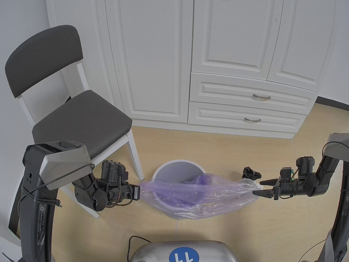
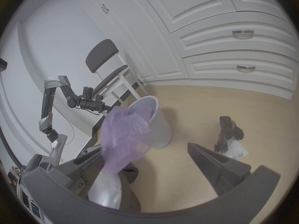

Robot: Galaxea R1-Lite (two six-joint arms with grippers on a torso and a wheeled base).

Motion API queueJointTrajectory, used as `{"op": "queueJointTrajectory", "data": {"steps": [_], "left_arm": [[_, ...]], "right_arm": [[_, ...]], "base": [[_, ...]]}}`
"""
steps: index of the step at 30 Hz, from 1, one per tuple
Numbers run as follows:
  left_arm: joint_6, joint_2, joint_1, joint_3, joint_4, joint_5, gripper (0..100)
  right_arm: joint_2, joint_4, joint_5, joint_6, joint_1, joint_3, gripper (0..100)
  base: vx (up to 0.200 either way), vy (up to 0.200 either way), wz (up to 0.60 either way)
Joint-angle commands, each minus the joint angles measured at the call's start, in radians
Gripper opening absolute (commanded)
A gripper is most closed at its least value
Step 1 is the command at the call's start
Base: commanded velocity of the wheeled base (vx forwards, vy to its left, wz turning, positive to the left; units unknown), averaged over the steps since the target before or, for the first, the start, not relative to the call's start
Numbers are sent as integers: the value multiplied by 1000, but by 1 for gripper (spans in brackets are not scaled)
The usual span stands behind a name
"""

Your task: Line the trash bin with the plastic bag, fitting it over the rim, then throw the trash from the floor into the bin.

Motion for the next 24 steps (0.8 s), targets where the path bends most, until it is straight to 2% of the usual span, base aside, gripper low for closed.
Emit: {"op": "queueJointTrajectory", "data": {"steps": [1,10,14,16,18,20,22,23,24], "left_arm": [[3,19,8,-18,31,0,0],[-3,11,28,-53,76,19,0],[-28,-31,5,-39,60,17,0],[-91,-84,-22,-33,62,17,0],[-134,-113,-38,-35,62,17,0],[-155,-128,-45,-38,63,17,0],[-160,-128,-45,-33,60,17,0],[-160,-127,-45,-32,60,17,0],[-160,-122,-45,-28,60,17,0]], "right_arm": [[13,-4,12,-4,-29,7,100],[3,-9,12,4,-50,-10,100],[-88,-38,-33,38,-9,3,100],[-194,-55,-200,116,89,33,100],[-252,-95,-399,194,195,52,100],[-267,-178,-631,275,332,69,100],[-247,-271,-827,320,456,79,100],[-244,-279,-841,321,465,81,100],[-210,-354,-962,323,559,85,100]], "base": [[0,0,0],[0,0,0],[0,0,0],[0,0,0],[0,0,0],[0,0,0],[0,0,0],[0,0,0],[0,0,0]]}}
